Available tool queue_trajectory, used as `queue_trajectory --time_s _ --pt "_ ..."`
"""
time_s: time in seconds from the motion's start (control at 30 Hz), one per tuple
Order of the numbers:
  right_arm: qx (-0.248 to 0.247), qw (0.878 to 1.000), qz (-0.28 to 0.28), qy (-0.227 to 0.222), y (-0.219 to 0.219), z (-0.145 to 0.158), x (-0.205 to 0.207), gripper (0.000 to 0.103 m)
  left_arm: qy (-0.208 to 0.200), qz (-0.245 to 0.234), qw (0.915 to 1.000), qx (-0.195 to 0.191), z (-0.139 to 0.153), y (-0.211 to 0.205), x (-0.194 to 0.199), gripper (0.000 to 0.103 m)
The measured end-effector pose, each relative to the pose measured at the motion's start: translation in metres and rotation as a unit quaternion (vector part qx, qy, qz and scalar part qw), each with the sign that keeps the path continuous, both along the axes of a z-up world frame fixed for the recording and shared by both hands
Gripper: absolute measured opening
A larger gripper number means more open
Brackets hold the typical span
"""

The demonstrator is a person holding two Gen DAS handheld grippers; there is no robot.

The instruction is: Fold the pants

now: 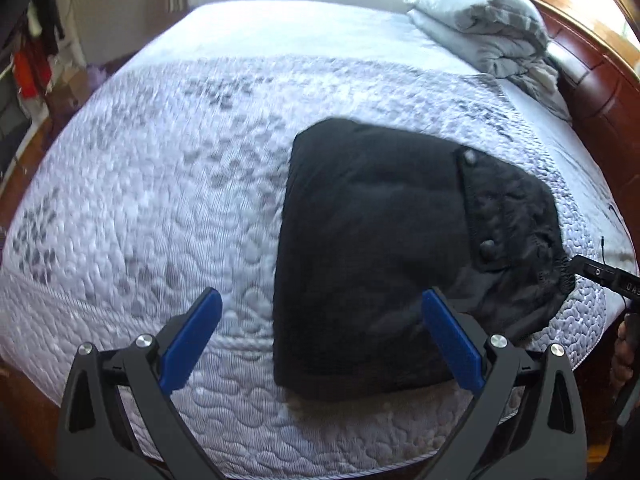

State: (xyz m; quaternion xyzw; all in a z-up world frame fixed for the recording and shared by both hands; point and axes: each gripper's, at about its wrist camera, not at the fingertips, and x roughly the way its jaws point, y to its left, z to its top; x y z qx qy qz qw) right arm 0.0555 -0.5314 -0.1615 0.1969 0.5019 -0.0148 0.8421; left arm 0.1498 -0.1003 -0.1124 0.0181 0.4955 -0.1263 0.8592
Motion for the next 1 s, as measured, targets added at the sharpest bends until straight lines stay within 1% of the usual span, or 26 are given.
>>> queue_trajectory --time_s 0.07,0.13,0.17,0.27,0.4,0.57,0.7,0.87,0.93,0.97,1.0 --pt "0.026 0.999 0.015 -0.011 -0.005 0.005 0.004 0.086 -0.007 -0.017 0.9998 -0.006 0.009 -0.005 0.004 0.100" --pt "0.066 0.997 0.033 -0.019 -0.013 0.005 0.009 0.087 -0.008 -0.042 0.9988 -0.023 0.016 -0.009 0.009 0.100" --pt "0.080 0.996 0.032 -0.020 -0.017 0.003 0.012 0.087 -0.009 -0.049 0.9984 -0.027 0.018 -0.012 0.009 0.100" --pt "0.115 0.993 0.024 -0.008 -0.027 -0.007 0.024 0.087 -0.010 -0.067 0.9971 -0.034 0.019 -0.018 0.015 0.100" --pt "0.147 0.989 0.011 0.016 -0.041 -0.030 0.040 0.087 -0.008 -0.083 0.9956 -0.042 0.017 -0.023 0.024 0.100" --pt "0.187 0.981 0.007 0.039 -0.050 -0.061 0.058 0.087 0.028 -0.097 0.9917 -0.081 0.000 -0.021 0.045 0.100" --pt "0.214 0.976 0.017 0.042 -0.050 -0.075 0.068 0.090 0.046 -0.098 0.9908 -0.081 -0.015 -0.021 0.062 0.100" --pt "0.246 0.968 0.029 0.043 -0.049 -0.089 0.077 0.095 0.069 -0.106 0.9869 -0.100 -0.032 -0.019 0.079 0.100" --pt "0.263 0.963 0.032 0.044 -0.049 -0.096 0.080 0.096 0.093 -0.115 0.9805 -0.129 -0.042 -0.016 0.086 0.100" --pt "0.272 0.961 0.033 0.045 -0.050 -0.098 0.081 0.097 0.109 -0.118 0.9748 -0.155 -0.047 -0.012 0.090 0.100" --pt "0.282 0.958 0.033 0.047 -0.051 -0.102 0.082 0.097 0.123 -0.117 0.9667 -0.191 -0.052 -0.004 0.094 0.100"
